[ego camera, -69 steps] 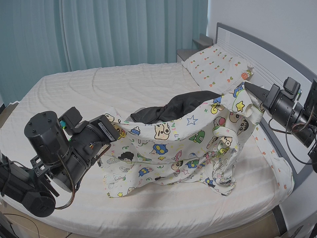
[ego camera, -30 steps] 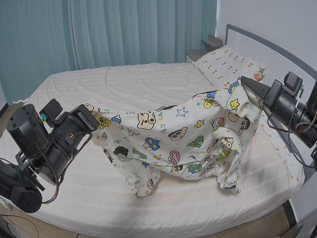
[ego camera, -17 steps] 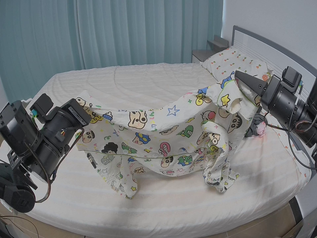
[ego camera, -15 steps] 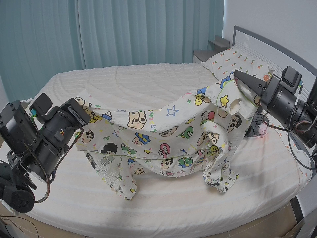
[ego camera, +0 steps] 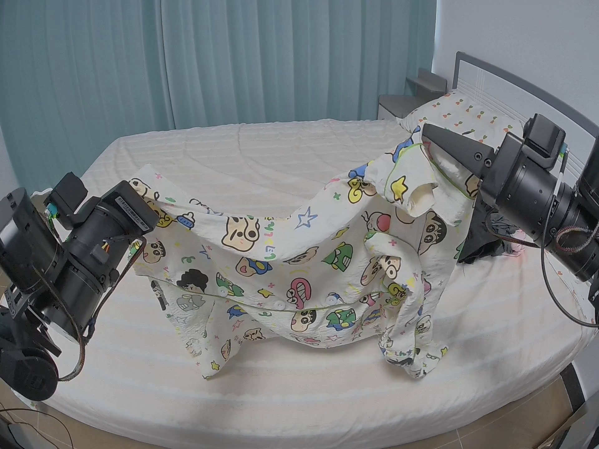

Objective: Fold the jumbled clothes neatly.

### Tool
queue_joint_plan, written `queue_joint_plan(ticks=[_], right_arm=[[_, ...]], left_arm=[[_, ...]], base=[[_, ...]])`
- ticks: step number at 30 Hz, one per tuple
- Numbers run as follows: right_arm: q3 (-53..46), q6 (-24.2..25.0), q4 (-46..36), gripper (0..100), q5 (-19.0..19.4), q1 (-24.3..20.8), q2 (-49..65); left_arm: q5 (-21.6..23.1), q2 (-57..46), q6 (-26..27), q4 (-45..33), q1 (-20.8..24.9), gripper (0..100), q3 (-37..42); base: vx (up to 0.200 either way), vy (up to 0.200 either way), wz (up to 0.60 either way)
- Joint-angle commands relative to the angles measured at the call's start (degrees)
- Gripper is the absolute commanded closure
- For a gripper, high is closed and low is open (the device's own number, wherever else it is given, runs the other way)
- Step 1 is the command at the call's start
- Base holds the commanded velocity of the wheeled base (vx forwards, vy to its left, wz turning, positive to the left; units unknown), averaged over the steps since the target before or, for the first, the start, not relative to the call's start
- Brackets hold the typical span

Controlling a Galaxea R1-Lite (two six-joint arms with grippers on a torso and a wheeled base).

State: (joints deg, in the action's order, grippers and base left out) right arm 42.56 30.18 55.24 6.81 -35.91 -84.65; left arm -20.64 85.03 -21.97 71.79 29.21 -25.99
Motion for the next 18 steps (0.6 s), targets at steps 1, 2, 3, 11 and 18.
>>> queue_joint_plan(ticks=[1, 2, 3, 11, 18], right_arm=[[0.42, -0.13, 0.05, 100, 0.04, -0.39, -0.16], [0.42, -0.13, 0.05, 100, 0.04, -0.39, -0.16], [0.42, -0.13, 0.05, 100, -0.05, -0.39, -0.16], [-0.28, -0.21, 0.05, 100, -0.22, -0.39, 0.63], [-0.72, -0.48, -1.97, 100, -0.22, -0.39, 3.0]], left_arm=[[-0.1, -0.65, -0.01, 0.02, -0.12, 100, 0.5], [-0.1, -0.65, -0.01, 0.02, -0.12, 100, 0.5], [-0.1, -0.92, -0.01, 0.02, -0.12, 100, 0.85], [-0.37, -1.88, -0.01, 0.02, -0.12, 100, 2.08], [-0.37, -3.03, -0.09, 0.02, 0.15, 100, 3.75]], base=[[0.0, 0.2, 0.0], [0.0, 0.2, 0.0], [0.0, 0.2, 0.0], [0.0, 0.125, 0.0], [-0.029, 0.0, 0.0]])
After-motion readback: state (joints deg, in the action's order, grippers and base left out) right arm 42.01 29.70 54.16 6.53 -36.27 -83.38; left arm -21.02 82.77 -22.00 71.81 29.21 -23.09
